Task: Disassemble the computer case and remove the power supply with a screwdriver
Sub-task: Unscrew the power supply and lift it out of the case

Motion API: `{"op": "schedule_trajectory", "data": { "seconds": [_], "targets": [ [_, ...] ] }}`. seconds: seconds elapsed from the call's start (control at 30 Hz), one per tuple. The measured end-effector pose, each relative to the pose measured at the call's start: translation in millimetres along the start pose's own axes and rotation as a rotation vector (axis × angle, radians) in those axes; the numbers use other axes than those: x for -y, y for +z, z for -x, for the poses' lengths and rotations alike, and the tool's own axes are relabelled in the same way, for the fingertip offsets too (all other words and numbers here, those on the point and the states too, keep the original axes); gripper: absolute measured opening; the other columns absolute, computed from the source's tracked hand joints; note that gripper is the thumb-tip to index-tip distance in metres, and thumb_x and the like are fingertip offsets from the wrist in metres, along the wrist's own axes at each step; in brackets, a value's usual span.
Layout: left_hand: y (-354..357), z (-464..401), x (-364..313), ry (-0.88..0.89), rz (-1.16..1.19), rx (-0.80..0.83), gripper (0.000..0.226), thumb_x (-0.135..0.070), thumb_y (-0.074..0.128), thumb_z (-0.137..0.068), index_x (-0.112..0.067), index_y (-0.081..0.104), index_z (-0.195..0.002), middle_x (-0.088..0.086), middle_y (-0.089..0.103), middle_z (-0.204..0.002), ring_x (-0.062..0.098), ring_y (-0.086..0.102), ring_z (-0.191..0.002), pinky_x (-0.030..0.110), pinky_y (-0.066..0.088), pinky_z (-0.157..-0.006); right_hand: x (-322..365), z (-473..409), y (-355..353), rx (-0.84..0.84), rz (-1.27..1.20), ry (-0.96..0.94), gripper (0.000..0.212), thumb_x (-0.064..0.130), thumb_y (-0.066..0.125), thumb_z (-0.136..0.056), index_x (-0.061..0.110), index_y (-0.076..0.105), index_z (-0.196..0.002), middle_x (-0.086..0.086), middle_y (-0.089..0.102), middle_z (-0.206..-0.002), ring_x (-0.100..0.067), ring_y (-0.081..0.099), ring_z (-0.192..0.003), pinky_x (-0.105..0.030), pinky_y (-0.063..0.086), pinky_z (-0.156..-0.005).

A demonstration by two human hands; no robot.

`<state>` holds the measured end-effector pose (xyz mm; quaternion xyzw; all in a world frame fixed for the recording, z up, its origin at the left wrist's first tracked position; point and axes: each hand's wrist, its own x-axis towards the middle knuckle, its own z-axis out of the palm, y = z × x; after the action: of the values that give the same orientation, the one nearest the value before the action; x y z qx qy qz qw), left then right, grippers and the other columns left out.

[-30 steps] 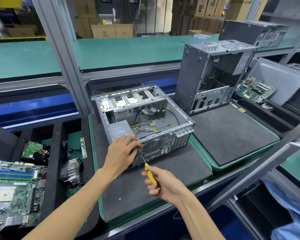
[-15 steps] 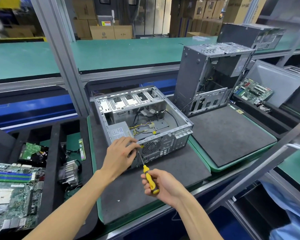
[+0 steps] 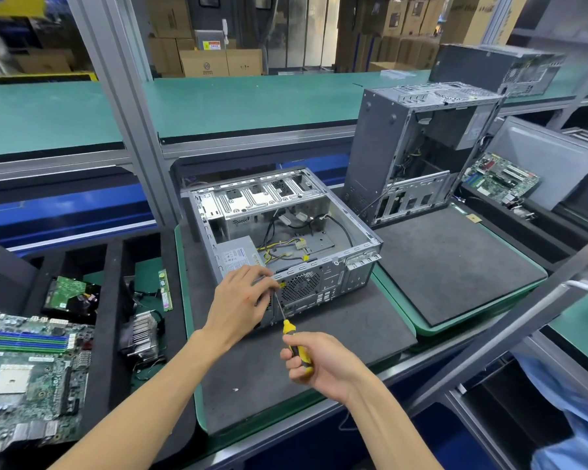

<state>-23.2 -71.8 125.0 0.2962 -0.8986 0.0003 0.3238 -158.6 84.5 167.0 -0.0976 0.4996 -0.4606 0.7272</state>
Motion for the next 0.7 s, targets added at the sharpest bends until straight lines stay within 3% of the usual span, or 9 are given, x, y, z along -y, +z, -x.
{"op": "schedule_trajectory", "data": {
  "seconds": [0.07, 0.13, 0.2, 0.3, 0.4, 0.47, 0.6, 0.7],
  "targets": [
    [-1, 0, -1, -0.011, 0.007, 0.000, 0.020, -0.012, 0.073, -0.083, -0.026, 0.065, -0.094, -0.011, 0.063, -0.107, 0.013, 0.060, -0.099, 0.024, 0.038, -0.082, 1, -2, 3, -0.003, 0.001, -0.006, 0.017, 0.009, 0.059, -0.099, 0.011, 0.046, -0.089, -0.006, 0.050, -0.066, -0.011, 0.037, -0.050, -0.019, 0.032, -0.043],
    [-2, 0, -2, -0.014, 0.011, 0.000, 0.020, -0.011, 0.074, -0.081, -0.025, 0.065, -0.094, -0.011, 0.063, -0.107, 0.014, 0.060, -0.099, 0.025, 0.039, -0.083, -1, -2, 4, -0.012, 0.014, 0.008, 0.011, 0.015, 0.057, -0.101, 0.005, 0.053, -0.098, -0.007, 0.051, -0.067, -0.014, 0.040, -0.052, -0.023, 0.036, -0.047],
    [-3, -1, -4, -0.020, 0.009, -0.003, 0.021, -0.011, 0.075, -0.079, -0.023, 0.064, -0.093, -0.010, 0.064, -0.105, 0.015, 0.060, -0.098, 0.027, 0.042, -0.083, -4, -4, 1, -0.030, 0.015, 0.013, 0.021, 0.015, 0.050, -0.103, -0.002, 0.062, -0.105, -0.008, 0.055, -0.069, -0.017, 0.047, -0.056, -0.027, 0.042, -0.054],
    [-4, -2, -6, -0.030, 0.001, -0.002, 0.023, -0.012, 0.076, -0.077, -0.022, 0.062, -0.091, -0.010, 0.063, -0.103, 0.015, 0.059, -0.095, 0.028, 0.043, -0.081, -5, -3, -2, -0.047, 0.051, -0.012, 0.013, 0.008, 0.054, -0.100, -0.001, 0.063, -0.097, -0.009, 0.060, -0.071, -0.018, 0.056, -0.060, -0.028, 0.050, -0.056],
    [-4, -3, -7, -0.045, -0.006, 0.003, 0.025, -0.013, 0.077, -0.075, -0.022, 0.060, -0.092, -0.010, 0.062, -0.101, 0.014, 0.057, -0.094, 0.027, 0.043, -0.080, 0, -3, 0, -0.049, 0.069, -0.022, 0.010, 0.007, 0.060, -0.098, 0.007, 0.054, -0.089, -0.007, 0.055, -0.066, -0.013, 0.047, -0.051, -0.021, 0.038, -0.045],
    [-4, -3, -6, -0.044, -0.010, 0.009, 0.025, -0.014, 0.076, -0.076, -0.023, 0.061, -0.094, -0.010, 0.062, -0.102, 0.014, 0.058, -0.094, 0.028, 0.043, -0.079, 2, -4, -2, -0.051, 0.030, -0.022, 0.009, 0.011, 0.058, -0.100, 0.005, 0.054, -0.095, -0.006, 0.052, -0.066, -0.012, 0.042, -0.050, -0.021, 0.033, -0.045],
    [-5, -2, -2, -0.011, 0.000, 0.025, 0.023, -0.014, 0.072, -0.080, -0.026, 0.067, -0.098, -0.011, 0.063, -0.107, 0.014, 0.059, -0.099, 0.027, 0.041, -0.083, 0, -3, -7, -0.039, -0.023, -0.009, 0.021, 0.011, 0.048, -0.103, -0.004, 0.063, -0.105, -0.009, 0.057, -0.071, -0.016, 0.048, -0.058, -0.026, 0.041, -0.055],
    [-5, -1, -2, -0.006, 0.008, 0.022, 0.020, -0.012, 0.072, -0.081, -0.025, 0.067, -0.096, -0.010, 0.064, -0.107, 0.014, 0.060, -0.099, 0.027, 0.042, -0.082, 0, -1, -6, -0.028, 0.084, -0.068, 0.009, 0.004, 0.058, -0.098, -0.001, 0.063, -0.093, -0.010, 0.062, -0.075, -0.017, 0.056, -0.061, -0.027, 0.048, -0.056]
  ]
}}
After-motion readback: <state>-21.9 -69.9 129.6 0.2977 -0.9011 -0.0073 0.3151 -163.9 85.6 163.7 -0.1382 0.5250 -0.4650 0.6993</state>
